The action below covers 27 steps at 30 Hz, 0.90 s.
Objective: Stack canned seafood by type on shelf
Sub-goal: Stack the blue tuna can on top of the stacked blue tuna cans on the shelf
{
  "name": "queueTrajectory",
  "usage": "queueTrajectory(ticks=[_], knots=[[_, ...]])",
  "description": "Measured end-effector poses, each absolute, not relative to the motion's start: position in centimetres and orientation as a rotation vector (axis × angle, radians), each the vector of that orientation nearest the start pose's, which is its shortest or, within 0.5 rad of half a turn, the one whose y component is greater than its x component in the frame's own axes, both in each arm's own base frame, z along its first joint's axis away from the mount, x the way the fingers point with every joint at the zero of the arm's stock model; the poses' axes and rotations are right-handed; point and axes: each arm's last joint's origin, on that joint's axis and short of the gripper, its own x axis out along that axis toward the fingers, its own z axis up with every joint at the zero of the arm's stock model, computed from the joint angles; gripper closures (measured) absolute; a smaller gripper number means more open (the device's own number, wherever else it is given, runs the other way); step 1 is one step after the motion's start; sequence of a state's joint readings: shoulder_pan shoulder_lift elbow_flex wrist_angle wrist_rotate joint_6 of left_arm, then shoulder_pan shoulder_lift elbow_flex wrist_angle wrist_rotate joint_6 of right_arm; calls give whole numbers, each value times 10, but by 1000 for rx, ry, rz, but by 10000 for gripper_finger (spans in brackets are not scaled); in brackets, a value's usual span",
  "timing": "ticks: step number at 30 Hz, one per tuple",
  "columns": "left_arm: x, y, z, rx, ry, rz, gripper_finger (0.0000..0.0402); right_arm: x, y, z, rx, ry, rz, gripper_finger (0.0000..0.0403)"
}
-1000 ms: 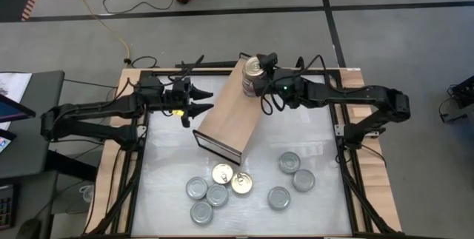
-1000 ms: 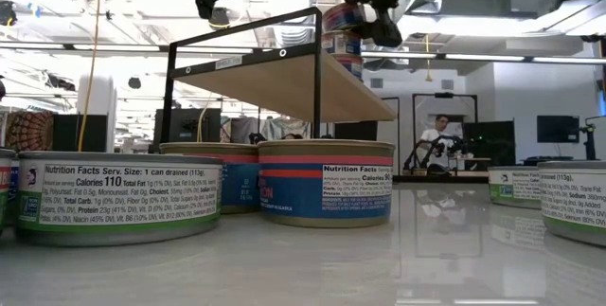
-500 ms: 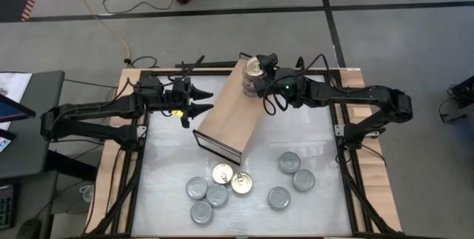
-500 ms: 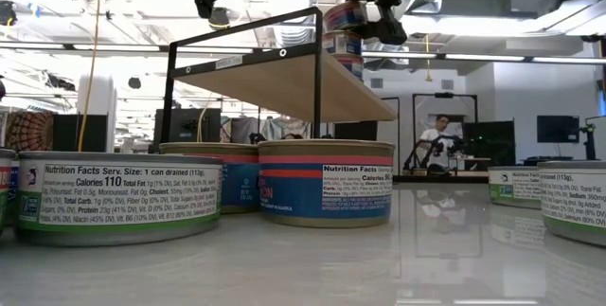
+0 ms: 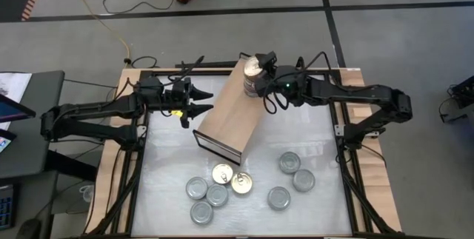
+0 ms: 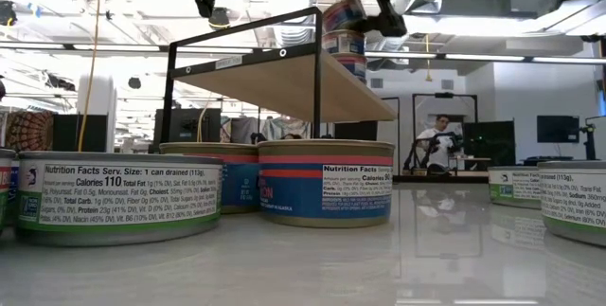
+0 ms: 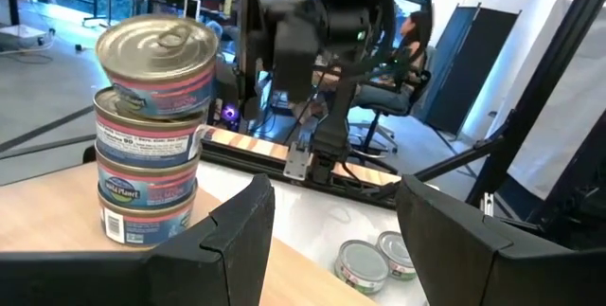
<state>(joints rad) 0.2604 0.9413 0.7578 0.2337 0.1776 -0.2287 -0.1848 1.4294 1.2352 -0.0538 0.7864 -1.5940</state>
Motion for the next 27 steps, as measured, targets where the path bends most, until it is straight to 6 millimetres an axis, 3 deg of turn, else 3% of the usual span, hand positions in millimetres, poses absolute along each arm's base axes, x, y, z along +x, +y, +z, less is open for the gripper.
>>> queueTrajectory(ticks=[17, 27], knots=[[208, 60, 339, -214, -60, 166, 191, 309, -79, 358, -1556, 995, -554, 42], [243, 94, 354, -54, 23, 273, 191, 307, -86, 358, -1495, 997, -582, 43]])
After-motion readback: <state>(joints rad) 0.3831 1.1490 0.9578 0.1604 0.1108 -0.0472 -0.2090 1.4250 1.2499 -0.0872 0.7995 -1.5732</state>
